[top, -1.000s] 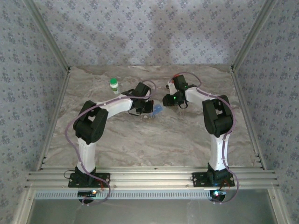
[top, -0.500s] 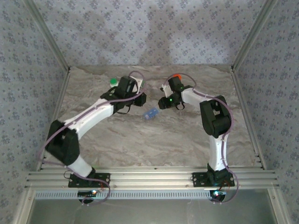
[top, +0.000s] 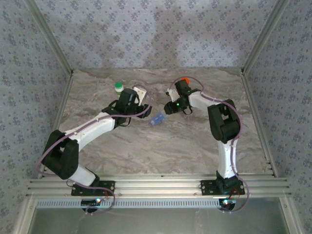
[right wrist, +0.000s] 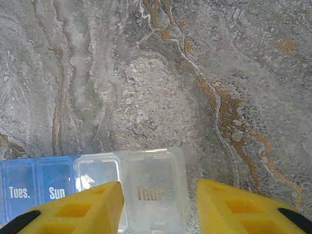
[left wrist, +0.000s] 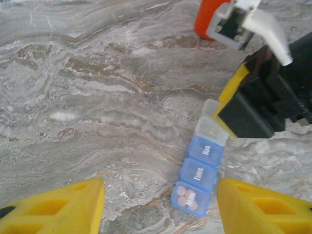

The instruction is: Sort the pills into containers

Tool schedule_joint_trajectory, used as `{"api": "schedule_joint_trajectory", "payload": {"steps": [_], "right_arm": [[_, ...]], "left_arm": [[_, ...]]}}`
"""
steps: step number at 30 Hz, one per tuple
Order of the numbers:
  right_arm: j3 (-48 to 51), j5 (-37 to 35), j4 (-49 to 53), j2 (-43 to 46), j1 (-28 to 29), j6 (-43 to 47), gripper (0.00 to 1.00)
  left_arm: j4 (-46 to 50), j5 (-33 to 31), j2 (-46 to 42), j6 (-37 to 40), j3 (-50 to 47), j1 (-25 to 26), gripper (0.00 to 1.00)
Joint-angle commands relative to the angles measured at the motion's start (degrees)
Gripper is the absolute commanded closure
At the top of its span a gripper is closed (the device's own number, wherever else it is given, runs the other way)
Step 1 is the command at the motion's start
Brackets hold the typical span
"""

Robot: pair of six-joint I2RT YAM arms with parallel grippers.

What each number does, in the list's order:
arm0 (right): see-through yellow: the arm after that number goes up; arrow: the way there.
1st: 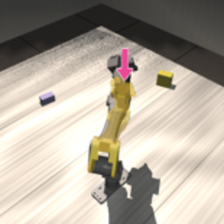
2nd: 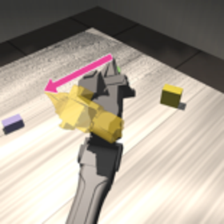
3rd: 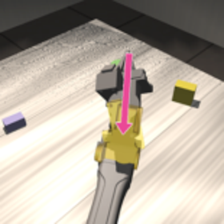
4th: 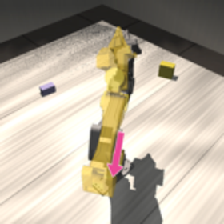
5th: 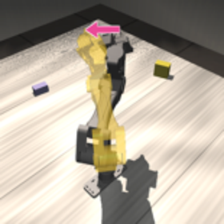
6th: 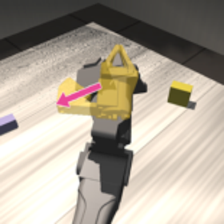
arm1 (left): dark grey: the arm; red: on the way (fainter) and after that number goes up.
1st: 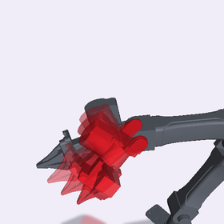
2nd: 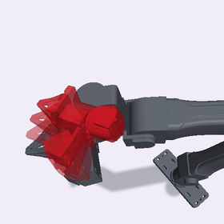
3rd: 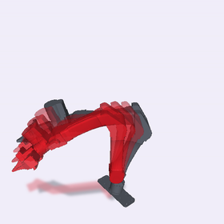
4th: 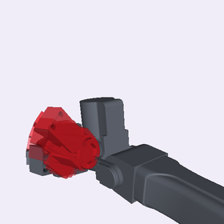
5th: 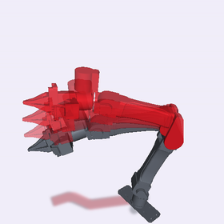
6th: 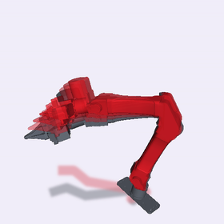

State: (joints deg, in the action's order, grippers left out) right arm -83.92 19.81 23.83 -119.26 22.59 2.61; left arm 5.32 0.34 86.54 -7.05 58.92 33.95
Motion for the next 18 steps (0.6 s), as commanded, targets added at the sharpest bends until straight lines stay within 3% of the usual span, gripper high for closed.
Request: {"api": "schedule_joint_trajectory", "payload": {"steps": [1, 10, 18], "right_arm": [[0.6, 0.79, 3.79, -3.11, 0.33, 2.04, 0.55], [-0.47, 2.59, 4.33, -4.66, -0.17, 1.0, 0.55], [-0.19, 4.93, 3.62, -4.9, -0.69, 0.11, 0.55]], "left_arm": [[0.12, -1.55, 1.09, 2.15, 0.37, -0.08, 0.38], [10.02, -8.51, 8.08, 6.87, 5.79, 2.44, 0.37], [9.7, -2.43, 12.46, 9.62, 7.98, 3.91, 0.37]]}}
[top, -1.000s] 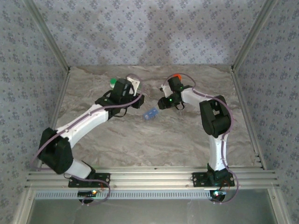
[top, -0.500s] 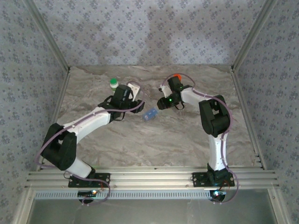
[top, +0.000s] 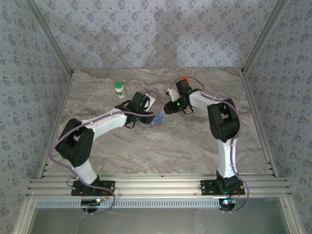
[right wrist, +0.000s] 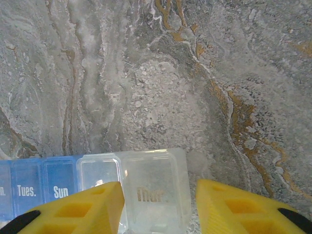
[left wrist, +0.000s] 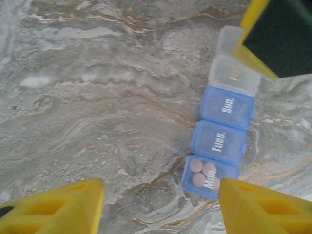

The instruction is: Sort the pills into containers

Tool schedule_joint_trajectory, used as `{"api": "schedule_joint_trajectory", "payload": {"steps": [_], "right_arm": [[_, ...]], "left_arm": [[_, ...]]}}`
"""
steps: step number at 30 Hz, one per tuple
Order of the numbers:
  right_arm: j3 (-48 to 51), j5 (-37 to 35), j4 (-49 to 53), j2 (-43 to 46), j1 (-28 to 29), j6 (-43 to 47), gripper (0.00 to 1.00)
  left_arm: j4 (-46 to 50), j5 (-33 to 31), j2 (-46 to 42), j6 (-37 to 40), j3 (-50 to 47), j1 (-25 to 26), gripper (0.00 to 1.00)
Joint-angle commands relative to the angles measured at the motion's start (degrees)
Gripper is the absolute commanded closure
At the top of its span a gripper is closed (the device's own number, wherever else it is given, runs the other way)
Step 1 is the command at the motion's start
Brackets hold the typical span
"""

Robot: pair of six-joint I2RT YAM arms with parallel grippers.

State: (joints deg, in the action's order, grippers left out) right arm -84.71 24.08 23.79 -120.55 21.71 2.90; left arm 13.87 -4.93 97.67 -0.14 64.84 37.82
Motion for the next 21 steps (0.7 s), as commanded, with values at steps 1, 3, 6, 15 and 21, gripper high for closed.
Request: {"api": "schedule_joint_trajectory", "payload": {"steps": [1, 3, 6, 15, 21], "right_arm": [[0.51, 0.84, 3.76, -3.64, 0.17, -0.26, 0.55], [0.48, 1.19, 3.91, -3.34, 0.2, -0.22, 0.55], [0.51, 1.74, 3.81, -2.98, 0.0, -0.31, 0.55], [0.33, 2.03, 4.05, -3.28, 0.16, -0.7, 0.55], [0.32, 0.35, 4.16, -3.18, 0.18, -0.79, 0.55]], "left_arm": [[1.52, 3.61, 1.99, 3.61, 2.55, -0.02, 0.37], [2.85, 3.85, 3.92, 5.35, 4.05, 0.02, 0.36], [4.5, 5.19, 6.12, 7.36, 6.36, 0.04, 0.34], [9.48, 8.62, 10.72, 10.45, 12.47, 0.1, 0.27], [12.61, 7.74, 14.26, 10.6, 14.94, 0.63, 0.25]]}}
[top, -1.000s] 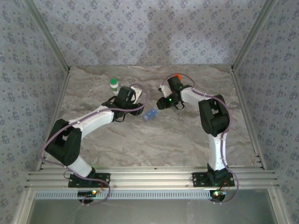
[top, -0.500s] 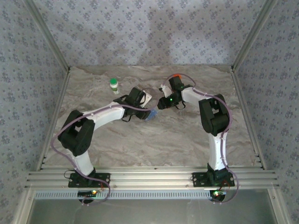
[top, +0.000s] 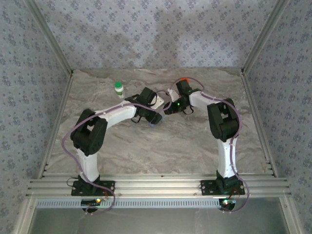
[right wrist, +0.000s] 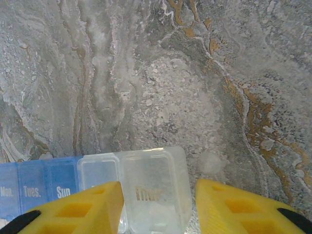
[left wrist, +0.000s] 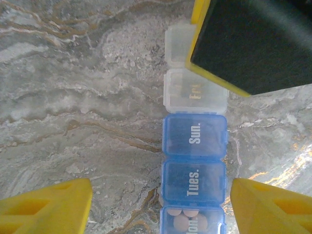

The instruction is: Sort the pills into containers

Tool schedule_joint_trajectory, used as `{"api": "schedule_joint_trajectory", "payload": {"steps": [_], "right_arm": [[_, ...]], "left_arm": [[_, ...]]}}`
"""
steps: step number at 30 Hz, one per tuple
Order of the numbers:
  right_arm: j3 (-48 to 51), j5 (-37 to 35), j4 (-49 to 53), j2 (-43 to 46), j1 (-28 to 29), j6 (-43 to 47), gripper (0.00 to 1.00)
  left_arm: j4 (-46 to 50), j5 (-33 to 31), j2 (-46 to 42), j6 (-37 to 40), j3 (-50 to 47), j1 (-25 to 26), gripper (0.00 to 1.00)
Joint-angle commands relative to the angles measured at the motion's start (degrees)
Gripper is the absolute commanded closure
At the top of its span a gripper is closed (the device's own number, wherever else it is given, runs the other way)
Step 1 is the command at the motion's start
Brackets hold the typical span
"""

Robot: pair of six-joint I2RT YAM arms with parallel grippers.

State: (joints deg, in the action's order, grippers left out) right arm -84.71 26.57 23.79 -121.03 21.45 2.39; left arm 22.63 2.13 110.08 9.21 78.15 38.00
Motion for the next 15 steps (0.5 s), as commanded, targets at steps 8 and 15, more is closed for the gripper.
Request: {"api": "schedule_joint_trajectory", "payload": {"steps": [8, 15], "right_arm": [[0.31, -2.05, 4.08, -2.72, 0.67, -0.37, 0.55], [0.24, -2.22, 4.2, -2.77, 0.71, -0.37, 0.55]], "left_arm": [[4.77, -0.46, 4.08, 0.73, 3.51, 1.25, 0.27], [7.37, 0.05, 7.01, 0.38, 6.78, 1.28, 0.34]]}}
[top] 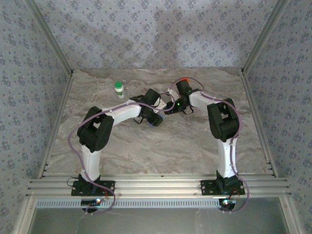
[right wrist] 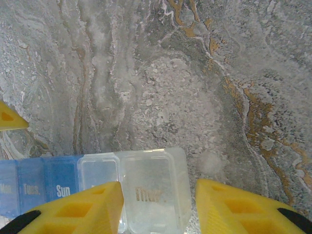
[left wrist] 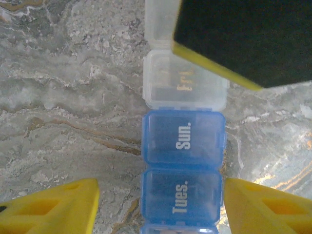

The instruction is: Sort the pills into containers

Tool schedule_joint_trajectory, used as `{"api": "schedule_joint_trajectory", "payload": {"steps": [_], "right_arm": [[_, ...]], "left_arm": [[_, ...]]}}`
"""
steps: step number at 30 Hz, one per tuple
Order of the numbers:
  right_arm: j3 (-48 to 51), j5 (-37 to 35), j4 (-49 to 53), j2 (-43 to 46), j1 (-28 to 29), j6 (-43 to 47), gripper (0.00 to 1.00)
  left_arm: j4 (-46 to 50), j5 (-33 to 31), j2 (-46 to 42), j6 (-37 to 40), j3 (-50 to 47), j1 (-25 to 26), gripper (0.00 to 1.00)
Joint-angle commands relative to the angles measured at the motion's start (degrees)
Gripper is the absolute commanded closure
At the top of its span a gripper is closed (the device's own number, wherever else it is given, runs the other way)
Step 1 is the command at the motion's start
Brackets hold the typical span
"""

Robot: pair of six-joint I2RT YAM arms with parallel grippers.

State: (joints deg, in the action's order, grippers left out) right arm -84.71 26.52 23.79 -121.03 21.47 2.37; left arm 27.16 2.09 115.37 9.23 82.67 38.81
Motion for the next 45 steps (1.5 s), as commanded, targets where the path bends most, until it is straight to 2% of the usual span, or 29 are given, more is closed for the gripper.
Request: {"api": "schedule_joint_trajectory", "payload": {"steps": [1, 7, 15, 21, 24, 32, 41, 45], "right_arm": [[0.2, -2.18, 4.28, -2.72, 0.68, -0.35, 0.55], [0.24, -2.07, 4.34, -2.73, 0.66, -0.26, 0.55], [0.24, -2.14, 4.36, -2.7, 0.59, -0.32, 0.55], [0.24, -2.3, 4.31, -2.8, 0.54, -0.35, 0.55], [0.24, -2.27, 4.34, -2.81, 0.53, -0.35, 0.55], [0.25, -2.53, 4.5, -2.81, 0.51, -0.36, 0.55], [-0.23, -4.51, 5.21, -2.98, 0.87, -0.01, 0.55], [-0.97, -6.74, 6.63, -3.46, 1.42, 0.55, 0.55]], "left_arm": [[3.15, 0.18, 2.0, 0.44, 2.52, 0.48, 0.35], [3.65, 1.4, 2.06, 0.6, 3.21, 0.46, 0.37], [5.26, 2.82, 1.83, 2.61, 3.43, 0.42, 0.48], [6.4, 3.56, 2.13, 3.56, 4.07, 0.46, 0.49], [6.71, 4.15, 2.14, 3.86, 4.42, 0.42, 0.61], [6.83, 4.07, 2.06, 3.72, 4.6, 0.35, 0.6], [4.07, 20.5, 0.11, -4.59, 4.29, -5.91, 0.59], [4.04, 24.95, 1.42, -7.84, 4.75, -8.86, 0.58]]}}
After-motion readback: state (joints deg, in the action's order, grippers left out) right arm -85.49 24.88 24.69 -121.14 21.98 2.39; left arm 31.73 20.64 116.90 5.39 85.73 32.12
